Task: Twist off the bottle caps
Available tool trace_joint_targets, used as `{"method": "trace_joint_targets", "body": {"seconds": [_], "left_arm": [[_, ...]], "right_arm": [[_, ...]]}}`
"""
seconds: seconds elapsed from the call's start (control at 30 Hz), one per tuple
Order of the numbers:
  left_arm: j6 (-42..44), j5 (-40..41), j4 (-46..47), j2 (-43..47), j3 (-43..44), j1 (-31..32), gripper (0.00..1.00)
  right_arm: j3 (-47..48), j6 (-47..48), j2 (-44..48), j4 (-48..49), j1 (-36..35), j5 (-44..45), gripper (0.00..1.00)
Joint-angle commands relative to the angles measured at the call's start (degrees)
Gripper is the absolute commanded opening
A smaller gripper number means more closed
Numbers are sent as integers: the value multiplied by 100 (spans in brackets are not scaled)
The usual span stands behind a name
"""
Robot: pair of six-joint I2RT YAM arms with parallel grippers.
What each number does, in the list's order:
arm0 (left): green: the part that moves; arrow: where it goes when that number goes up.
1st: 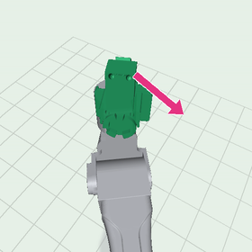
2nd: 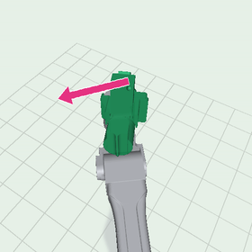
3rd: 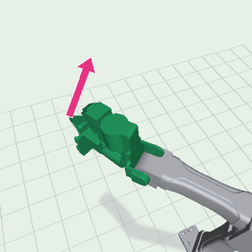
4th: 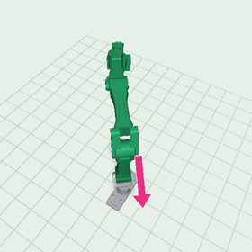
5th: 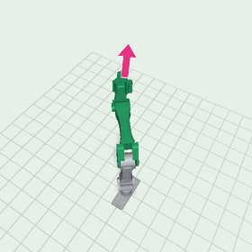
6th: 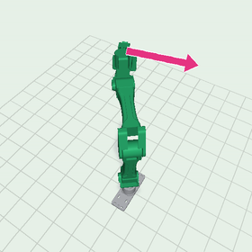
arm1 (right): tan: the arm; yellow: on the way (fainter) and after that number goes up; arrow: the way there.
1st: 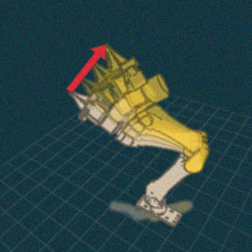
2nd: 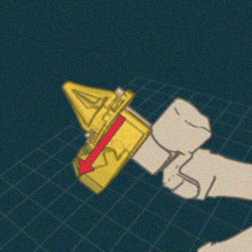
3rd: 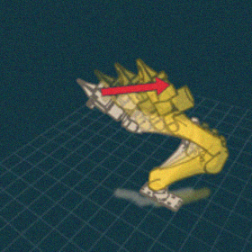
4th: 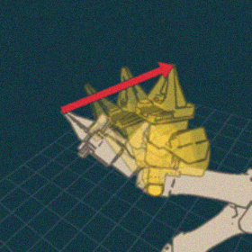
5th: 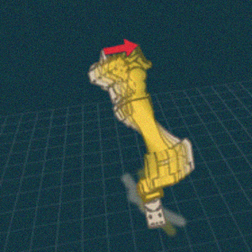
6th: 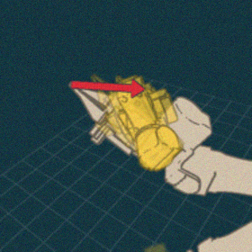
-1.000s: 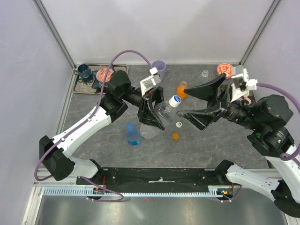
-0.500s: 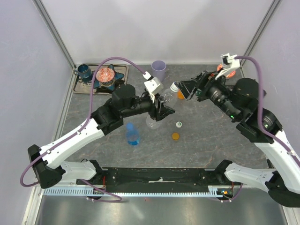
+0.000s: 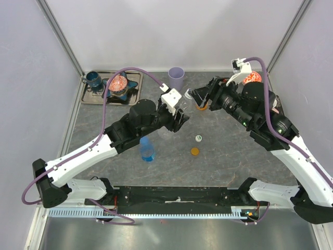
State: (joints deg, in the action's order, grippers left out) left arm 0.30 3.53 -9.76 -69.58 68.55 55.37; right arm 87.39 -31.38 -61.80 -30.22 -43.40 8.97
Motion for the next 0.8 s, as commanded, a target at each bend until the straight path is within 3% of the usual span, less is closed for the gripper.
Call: {"method": "trace_joint_targets", "body": {"seconds": [0.0, 0.27, 0.57, 0.77], "left_arm": [[313, 218, 246, 164, 35, 70, 48], [340, 166, 229, 208, 0, 114, 48], [357, 157, 229, 217, -9, 131, 48], [383, 104, 238, 226, 0, 140, 48]], "right_arm": [[-161, -18, -113, 340, -20, -1, 70], [-223, -18, -297, 464, -20, -36, 65], [-363, -9, -280, 534, -11, -27, 49], [-548, 43, -166, 587, -20, -62, 22]]}}
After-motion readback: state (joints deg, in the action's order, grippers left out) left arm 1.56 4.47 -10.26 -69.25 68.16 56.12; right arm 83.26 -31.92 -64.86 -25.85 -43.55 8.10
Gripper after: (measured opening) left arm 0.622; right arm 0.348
